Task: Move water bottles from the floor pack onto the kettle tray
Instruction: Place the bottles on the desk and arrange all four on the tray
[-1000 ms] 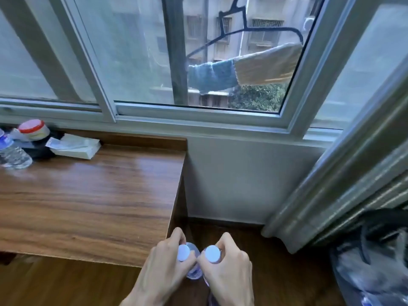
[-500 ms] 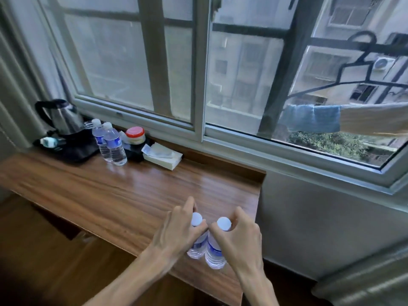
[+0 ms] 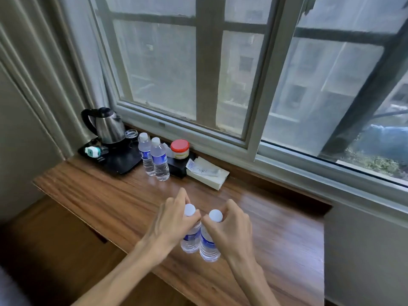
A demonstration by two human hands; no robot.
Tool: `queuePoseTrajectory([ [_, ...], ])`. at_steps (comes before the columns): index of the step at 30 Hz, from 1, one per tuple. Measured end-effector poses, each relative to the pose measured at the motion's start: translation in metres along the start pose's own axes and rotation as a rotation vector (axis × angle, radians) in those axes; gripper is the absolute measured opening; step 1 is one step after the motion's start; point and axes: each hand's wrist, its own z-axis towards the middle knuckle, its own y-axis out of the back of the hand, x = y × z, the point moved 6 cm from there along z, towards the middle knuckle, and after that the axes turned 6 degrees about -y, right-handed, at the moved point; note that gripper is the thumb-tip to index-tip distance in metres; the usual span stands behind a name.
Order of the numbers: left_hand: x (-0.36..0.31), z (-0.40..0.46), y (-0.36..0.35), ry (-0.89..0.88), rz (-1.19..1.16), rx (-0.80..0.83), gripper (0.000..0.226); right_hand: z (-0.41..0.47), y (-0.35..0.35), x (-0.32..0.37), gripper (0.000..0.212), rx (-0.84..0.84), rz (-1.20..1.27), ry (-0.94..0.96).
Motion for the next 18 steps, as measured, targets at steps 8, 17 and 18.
queuePoseTrajectory([
  [8,0.092,0.083,0.024,0.114,-0.020,0.020,0.029,0.067,-0.092,0.049,0.046,0.082,0.016,-0.008],
  [17,0.190,0.166,0.054,0.147,-0.028,0.083,0.034,0.125,-0.189,0.106,0.040,0.082,-0.008,-0.116],
  [18,0.200,0.175,0.058,0.135,-0.031,0.095,0.034,0.130,-0.200,0.111,0.040,0.071,0.002,-0.139],
])
